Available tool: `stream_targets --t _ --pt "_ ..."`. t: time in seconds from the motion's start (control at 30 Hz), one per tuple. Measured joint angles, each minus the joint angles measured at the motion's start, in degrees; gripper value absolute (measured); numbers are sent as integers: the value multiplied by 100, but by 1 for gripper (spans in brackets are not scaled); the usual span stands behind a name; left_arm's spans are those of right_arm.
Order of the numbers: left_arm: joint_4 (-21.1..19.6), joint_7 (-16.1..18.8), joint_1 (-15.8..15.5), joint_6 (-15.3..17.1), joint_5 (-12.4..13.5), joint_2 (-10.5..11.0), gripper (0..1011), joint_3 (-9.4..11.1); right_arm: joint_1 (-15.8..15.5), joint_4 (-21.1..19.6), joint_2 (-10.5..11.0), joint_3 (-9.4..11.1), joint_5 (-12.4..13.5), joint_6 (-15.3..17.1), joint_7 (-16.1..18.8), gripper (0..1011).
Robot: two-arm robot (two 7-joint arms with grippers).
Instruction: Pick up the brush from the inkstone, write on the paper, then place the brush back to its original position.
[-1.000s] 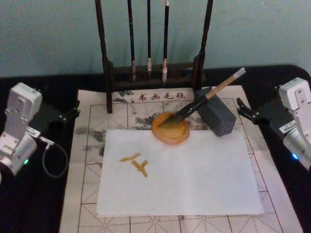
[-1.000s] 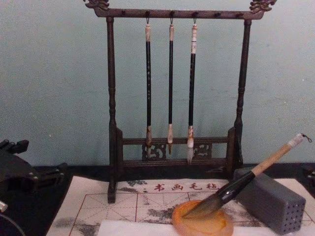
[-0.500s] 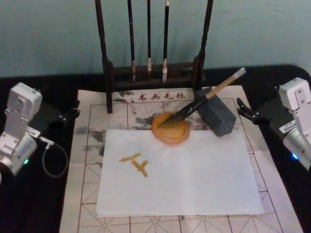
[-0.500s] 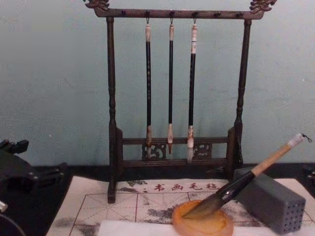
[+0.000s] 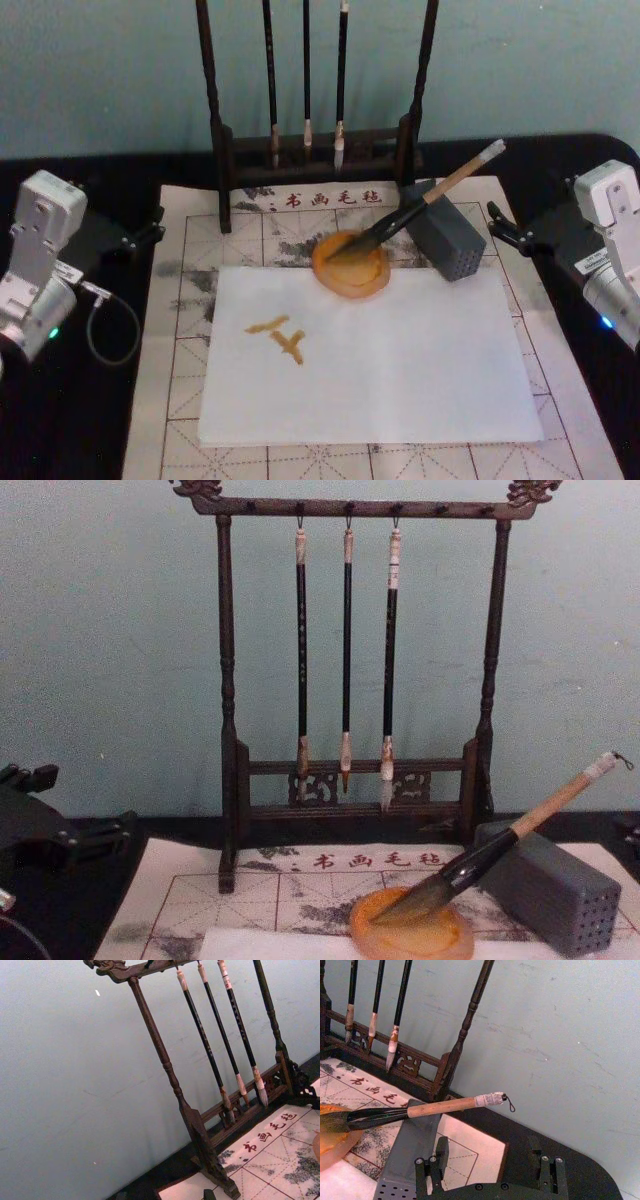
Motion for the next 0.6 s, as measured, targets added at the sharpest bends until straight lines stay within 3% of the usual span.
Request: stream_targets --t 0.27,0.4,0.6 --pt "0 0 0 0 0 0 1001 0 -46 -20 -40 112 93 62 148 1002" --pt "0 0 0 0 0 0 1001 0 -80 -64 -77 228 331 199 364 1003" --pt "0 0 0 0 0 0 1001 0 -106 -109 -215 479 983 619 833 1002"
